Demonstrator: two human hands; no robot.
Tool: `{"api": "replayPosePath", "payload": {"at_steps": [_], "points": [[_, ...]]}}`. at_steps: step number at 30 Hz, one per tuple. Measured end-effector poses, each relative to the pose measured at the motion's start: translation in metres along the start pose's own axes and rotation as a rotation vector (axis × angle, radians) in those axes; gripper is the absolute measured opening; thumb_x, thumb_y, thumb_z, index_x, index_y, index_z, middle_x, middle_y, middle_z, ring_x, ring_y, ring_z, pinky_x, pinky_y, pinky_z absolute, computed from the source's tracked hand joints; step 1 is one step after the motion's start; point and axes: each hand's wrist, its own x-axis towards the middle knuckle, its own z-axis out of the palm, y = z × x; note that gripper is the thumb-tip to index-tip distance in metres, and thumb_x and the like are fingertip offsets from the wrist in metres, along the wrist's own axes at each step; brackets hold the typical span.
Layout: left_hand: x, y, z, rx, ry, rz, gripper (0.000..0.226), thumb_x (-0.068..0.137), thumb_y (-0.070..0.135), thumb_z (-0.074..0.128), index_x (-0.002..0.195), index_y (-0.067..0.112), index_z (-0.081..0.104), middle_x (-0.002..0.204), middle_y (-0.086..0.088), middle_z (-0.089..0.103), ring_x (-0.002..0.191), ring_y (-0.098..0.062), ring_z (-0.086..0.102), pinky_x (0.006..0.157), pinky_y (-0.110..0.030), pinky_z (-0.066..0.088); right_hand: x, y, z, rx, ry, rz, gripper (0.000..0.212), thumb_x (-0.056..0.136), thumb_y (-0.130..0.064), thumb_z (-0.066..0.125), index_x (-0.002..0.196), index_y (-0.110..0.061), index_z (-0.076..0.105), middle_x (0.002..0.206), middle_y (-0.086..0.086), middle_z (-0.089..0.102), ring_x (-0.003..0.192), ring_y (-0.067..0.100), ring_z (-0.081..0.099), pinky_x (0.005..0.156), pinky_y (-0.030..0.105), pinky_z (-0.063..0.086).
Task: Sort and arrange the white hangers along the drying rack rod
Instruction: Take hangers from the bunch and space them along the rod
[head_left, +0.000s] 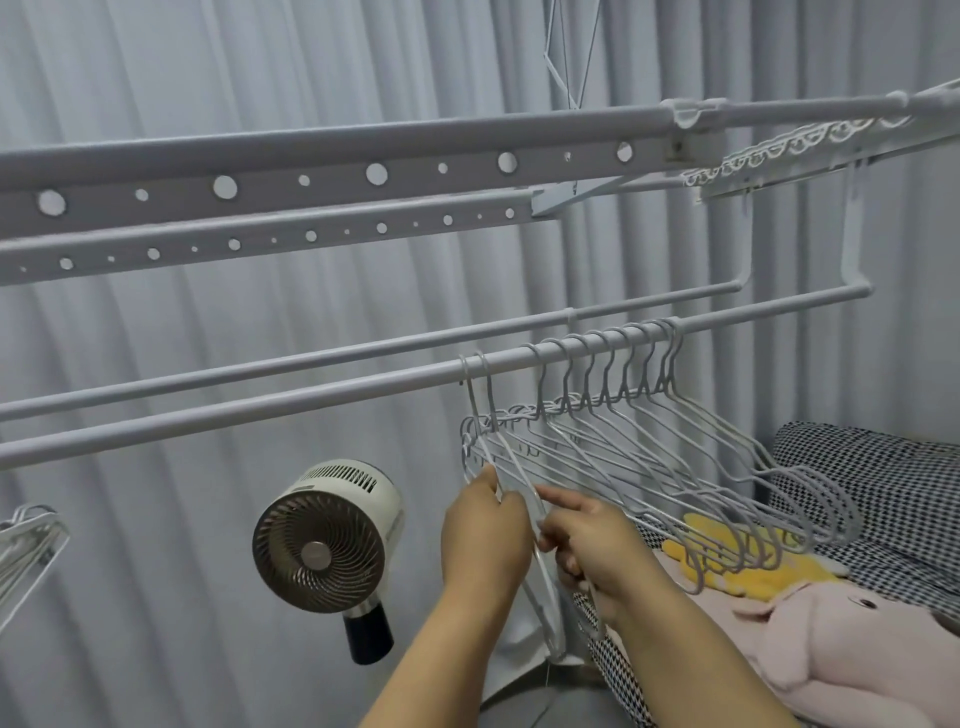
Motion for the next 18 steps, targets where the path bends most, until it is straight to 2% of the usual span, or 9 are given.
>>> {"api": "replayPosePath", "payload": {"at_steps": [3, 5, 8, 10, 13, 14, 18], "points": [[0.001, 0.003, 0.007, -0.004, 0.012, 0.008, 0.06, 0.075, 0.032, 0.037, 0.131, 0.02, 0.056, 0.119, -0.016, 0.067, 0.101, -0.027, 0.067, 0.074, -0.033, 0.053, 0.003, 0.0, -0.006, 0.023, 0.006, -0.004, 0.042, 0.086, 0.002, 0.046, 0.093, -0.035, 0.064, 0.062, 0.009, 0.057, 0.039, 0.011, 0.03, 0.039, 0.021, 0.022], [0.0, 0.004, 0.01, -0.009, 0.012, 0.013, 0.055, 0.076, 0.029, 0.038, 0.127, 0.022, 0.059, 0.11, -0.014, 0.07, 0.091, -0.023, 0.069, 0.071, -0.032, 0.053, 0.004, 0.001, -0.009, 0.018, 0.008, -0.015, 0.043, 0.086, 0.002, 0.046, 0.091, -0.036, 0.065, 0.062, 0.01, 0.057, 0.038, 0.011, 0.03, 0.038, 0.021, 0.023], [0.0, 0.005, 0.014, -0.021, 0.017, 0.025, 0.038, 0.086, 0.018, 0.041, 0.115, 0.027, 0.064, 0.085, -0.007, 0.073, 0.072, -0.018, 0.067, 0.06, -0.031, 0.051, 0.005, 0.001, -0.014, 0.007, 0.018, -0.026, 0.042, 0.087, 0.001, 0.047, 0.093, -0.036, 0.063, 0.064, 0.01, 0.057, 0.039, 0.011, 0.031, 0.038, 0.022, 0.024], [-0.001, 0.006, 0.014, -0.015, 0.016, 0.023, 0.04, 0.088, 0.019, 0.041, 0.121, 0.028, 0.062, 0.095, -0.009, 0.073, 0.069, -0.014, 0.066, 0.054, -0.025, 0.046, 0.006, 0.001, -0.016, -0.004, 0.025, -0.032, 0.041, 0.088, 0.0, 0.047, 0.1, -0.036, 0.061, 0.065, 0.01, 0.058, 0.039, 0.011, 0.032, 0.037, 0.022, 0.025], [-0.001, 0.008, 0.017, -0.027, 0.004, 0.028, 0.031, 0.089, 0.014, 0.042, 0.104, 0.028, 0.065, 0.081, -0.003, 0.072, 0.065, -0.012, 0.065, 0.053, -0.026, 0.047, 0.008, 0.003, -0.019, -0.023, 0.037, -0.041, 0.043, 0.088, 0.0, 0.048, 0.109, -0.036, 0.06, 0.064, 0.009, 0.059, 0.039, 0.011, 0.033, 0.037, 0.022, 0.026], [0.0, 0.007, 0.018, -0.026, 0.001, 0.031, 0.033, 0.088, 0.014, 0.042, 0.108, 0.026, 0.066, 0.083, -0.004, 0.073, 0.065, -0.012, 0.066, 0.052, -0.026, 0.048, 0.009, 0.003, -0.019, -0.031, 0.042, -0.041, 0.044, 0.088, 0.0, 0.048, 0.111, -0.035, 0.06, 0.064, 0.009, 0.059, 0.039, 0.011, 0.033, 0.037, 0.022, 0.027], [0.003, 0.004, 0.022, -0.014, 0.004, 0.009, 0.051, 0.086, 0.023, 0.039, 0.136, 0.022, 0.052, 0.118, -0.014, 0.068, 0.08, -0.016, 0.069, 0.064, -0.027, 0.051, 0.007, 0.003, -0.02, -0.035, 0.049, -0.038, 0.045, 0.087, -0.001, 0.048, 0.111, -0.037, 0.061, 0.067, 0.011, 0.061, 0.039, 0.011, 0.034, 0.037, 0.022, 0.028]]}}
